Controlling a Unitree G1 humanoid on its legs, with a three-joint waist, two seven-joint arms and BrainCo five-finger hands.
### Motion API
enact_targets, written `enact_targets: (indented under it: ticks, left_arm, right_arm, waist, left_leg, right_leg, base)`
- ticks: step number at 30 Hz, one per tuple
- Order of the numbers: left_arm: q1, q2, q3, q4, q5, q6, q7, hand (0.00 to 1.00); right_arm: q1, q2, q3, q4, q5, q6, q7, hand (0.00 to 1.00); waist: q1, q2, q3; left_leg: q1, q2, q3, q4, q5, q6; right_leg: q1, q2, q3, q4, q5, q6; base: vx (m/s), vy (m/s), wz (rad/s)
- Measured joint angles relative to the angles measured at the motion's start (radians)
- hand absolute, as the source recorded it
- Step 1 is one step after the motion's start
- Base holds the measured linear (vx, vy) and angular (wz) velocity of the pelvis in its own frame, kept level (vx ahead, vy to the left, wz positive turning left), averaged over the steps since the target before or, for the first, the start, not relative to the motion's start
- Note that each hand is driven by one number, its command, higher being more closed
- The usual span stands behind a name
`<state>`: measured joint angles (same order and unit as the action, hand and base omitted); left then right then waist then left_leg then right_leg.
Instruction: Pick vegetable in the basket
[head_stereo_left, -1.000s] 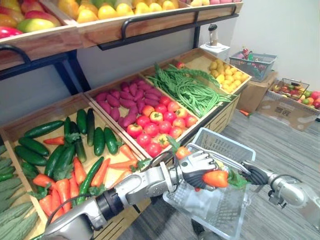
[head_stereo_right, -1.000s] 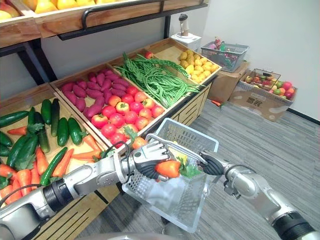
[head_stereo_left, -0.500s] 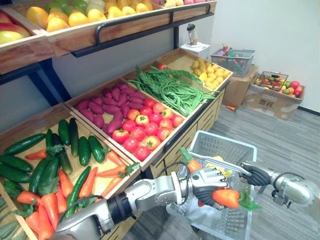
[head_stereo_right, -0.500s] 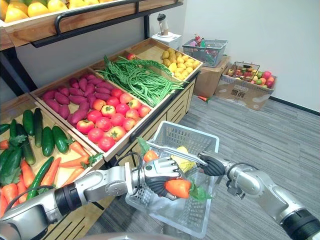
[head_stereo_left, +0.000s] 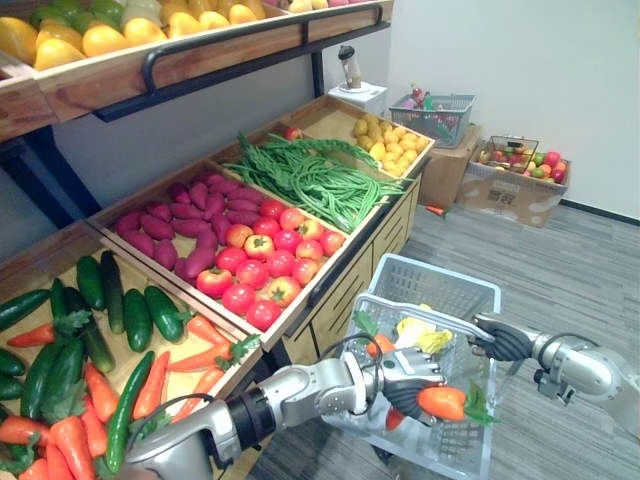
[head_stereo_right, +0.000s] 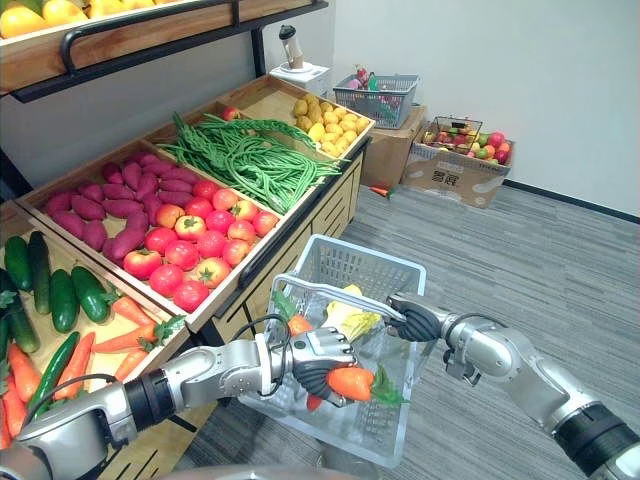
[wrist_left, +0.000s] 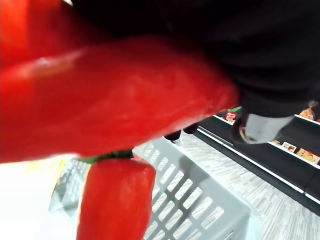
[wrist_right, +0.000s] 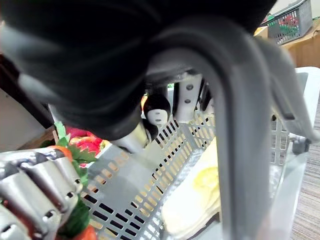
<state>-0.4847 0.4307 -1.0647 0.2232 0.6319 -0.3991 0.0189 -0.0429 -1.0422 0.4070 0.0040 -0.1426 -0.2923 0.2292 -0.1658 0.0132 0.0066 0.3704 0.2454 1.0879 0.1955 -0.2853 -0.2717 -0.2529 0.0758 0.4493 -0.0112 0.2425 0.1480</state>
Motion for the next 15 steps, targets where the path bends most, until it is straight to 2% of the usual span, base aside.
enact_targets:
  ticks: [8, 10, 15]
  left_arm:
    - [0.006, -0.034, 0.027, 0.14, 0.02, 0.024, -0.002, 0.0]
    - [0.007, -0.038, 0.038, 0.148, 0.02, 0.039, -0.002, 0.0]
    - [0.007, -0.044, 0.057, 0.157, 0.02, 0.04, -0.002, 0.0]
  right_arm:
    - [-0.015, 0.0, 0.034, -0.001, 0.026, 0.001, 0.012, 1.0]
    - [-0.015, 0.0, 0.034, -0.002, 0.028, 0.001, 0.014, 1.0]
    - [-0.015, 0.0, 0.034, -0.002, 0.035, 0.002, 0.022, 1.0]
  waist:
    - [-0.008, -0.001, 0.014]
    - [-0.012, -0.002, 0.021]
    - [-0.015, -0.002, 0.034]
  left_leg:
    - [0.002, 0.014, 0.021, 0.019, -0.013, 0.002]
    - [0.002, 0.015, 0.023, 0.019, -0.013, 0.002]
    - [0.005, 0.017, 0.029, 0.018, -0.013, 0.002]
  right_leg:
    - [-0.004, 0.01, 0.003, -0.004, -0.006, -0.007]
    - [-0.004, 0.011, 0.003, -0.004, -0.005, -0.007]
    - [-0.003, 0.015, 0.004, -0.004, -0.004, -0.006]
  base:
    - [-0.01, -0.011, -0.04]
    - [0.0, 0.0, 0.0]
    - [0.0, 0.0, 0.0]
